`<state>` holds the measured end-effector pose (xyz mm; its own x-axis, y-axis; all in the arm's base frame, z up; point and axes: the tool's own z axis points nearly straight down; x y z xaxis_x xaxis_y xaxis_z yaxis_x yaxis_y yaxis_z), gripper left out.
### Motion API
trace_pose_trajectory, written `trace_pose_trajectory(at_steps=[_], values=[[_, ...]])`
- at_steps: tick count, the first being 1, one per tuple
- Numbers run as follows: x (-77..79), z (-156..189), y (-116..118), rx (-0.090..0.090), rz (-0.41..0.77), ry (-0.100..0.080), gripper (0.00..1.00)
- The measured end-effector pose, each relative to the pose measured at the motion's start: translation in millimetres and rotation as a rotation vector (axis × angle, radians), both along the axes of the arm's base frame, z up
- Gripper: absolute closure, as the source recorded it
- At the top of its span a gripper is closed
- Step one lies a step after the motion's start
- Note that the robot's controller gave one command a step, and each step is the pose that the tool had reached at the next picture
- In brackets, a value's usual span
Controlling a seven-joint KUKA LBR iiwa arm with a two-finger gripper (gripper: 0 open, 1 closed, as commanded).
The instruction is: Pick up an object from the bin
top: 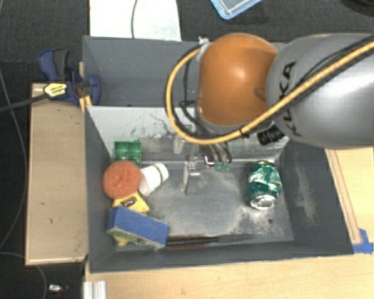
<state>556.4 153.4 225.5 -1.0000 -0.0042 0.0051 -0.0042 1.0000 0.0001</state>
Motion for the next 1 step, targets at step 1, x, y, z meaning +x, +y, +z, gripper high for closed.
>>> trace_pose_trajectory(at_steps=[1], values=[[1.7,4.6,-1.0,0.001,-0.004,-0.008,0.0]])
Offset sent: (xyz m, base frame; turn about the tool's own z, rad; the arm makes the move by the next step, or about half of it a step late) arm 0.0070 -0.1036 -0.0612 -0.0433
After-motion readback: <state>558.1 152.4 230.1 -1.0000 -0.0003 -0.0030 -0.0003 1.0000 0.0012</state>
